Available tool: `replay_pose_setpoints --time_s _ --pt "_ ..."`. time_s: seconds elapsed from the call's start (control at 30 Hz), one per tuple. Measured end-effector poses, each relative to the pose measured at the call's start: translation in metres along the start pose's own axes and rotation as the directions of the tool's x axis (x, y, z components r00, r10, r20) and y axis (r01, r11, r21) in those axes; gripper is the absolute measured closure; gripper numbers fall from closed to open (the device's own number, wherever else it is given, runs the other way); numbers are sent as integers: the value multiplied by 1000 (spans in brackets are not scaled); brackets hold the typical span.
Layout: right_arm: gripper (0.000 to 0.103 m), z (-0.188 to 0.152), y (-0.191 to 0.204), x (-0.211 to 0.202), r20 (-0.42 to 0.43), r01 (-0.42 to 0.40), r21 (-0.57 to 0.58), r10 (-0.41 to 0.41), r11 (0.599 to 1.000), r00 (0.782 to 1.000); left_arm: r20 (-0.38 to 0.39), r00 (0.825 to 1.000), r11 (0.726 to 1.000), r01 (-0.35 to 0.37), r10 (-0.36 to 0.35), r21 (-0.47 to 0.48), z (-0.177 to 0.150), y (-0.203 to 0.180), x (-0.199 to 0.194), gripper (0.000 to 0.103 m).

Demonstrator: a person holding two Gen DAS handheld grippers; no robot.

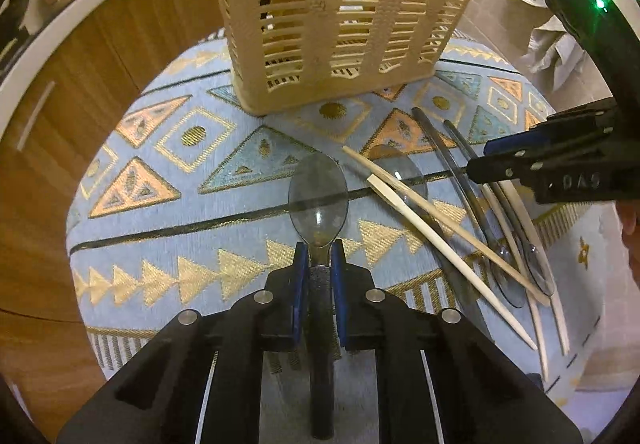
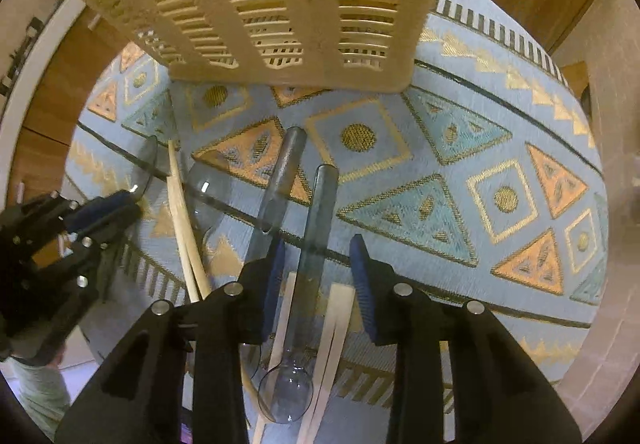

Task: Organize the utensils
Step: 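Grasp a clear plastic spoon with the left tool while the right tool grasps another clear utensil, then lift both clear utensils up and carry them over the basket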

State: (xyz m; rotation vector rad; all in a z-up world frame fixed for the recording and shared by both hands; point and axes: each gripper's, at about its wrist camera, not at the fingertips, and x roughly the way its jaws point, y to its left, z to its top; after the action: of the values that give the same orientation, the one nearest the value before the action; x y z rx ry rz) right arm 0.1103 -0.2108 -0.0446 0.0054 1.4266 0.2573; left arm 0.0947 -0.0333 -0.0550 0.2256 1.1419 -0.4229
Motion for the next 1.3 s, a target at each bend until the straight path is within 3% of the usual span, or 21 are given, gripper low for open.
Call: replay_pose_setpoints --time_s 0.07,0.2,0.27,0.3,0.33,0.5,0.63,0.83,1.0,1.13,1.23,1.3 --pt "72 4 8 3 -25 38 -4 -38 999 999 -36 999 1000 -3 4 27 7 -5 3 85" --pt "73 14 21 9 -62 79 -6 -79 997 995 -125 990 994 -61 73 94 20 -19 12 85" --pt "76 20 32 14 -61 98 -17 -99 995 993 -150 985 992 -69 84 103 23 -21 14 85" --pt "84 21 34 14 -56 101 -18 -102 995 993 -153 984 991 -73 89 109 25 -21 15 89" --pt "92 22 36 14 -44 103 -25 -104 994 994 -142 985 989 -85 103 125 24 -22 15 94" --pt "92 10 36 12 -5 84 -36 -84 996 996 -81 992 993 -85 92 82 22 -21 13 94" --pt "93 -4 27 2 25 33 -28 -32 999 999 0 1000 1000 -25 25 -1 9 -10 -2 94" --pt "93 -30 25 -33 167 -44 -71 55 997 984 158 987 1000 -7 9 -10 -10 -11 -47 94" --pt "93 -72 20 -66 358 -117 -133 158 984 920 295 955 999 -32 26 17 -9 -30 -81 94" --pt "93 -90 16 -87 433 -161 -175 223 971 874 381 924 999 -45 35 16 -6 -43 -104 94" --pt "93 -95 25 -109 492 -185 -199 261 963 830 453 891 999 -34 36 -12 3 -50 -122 94" --pt "93 -100 31 -129 543 -206 -220 295 954 786 498 867 999 -20 32 -30 5 -49 -137 94"
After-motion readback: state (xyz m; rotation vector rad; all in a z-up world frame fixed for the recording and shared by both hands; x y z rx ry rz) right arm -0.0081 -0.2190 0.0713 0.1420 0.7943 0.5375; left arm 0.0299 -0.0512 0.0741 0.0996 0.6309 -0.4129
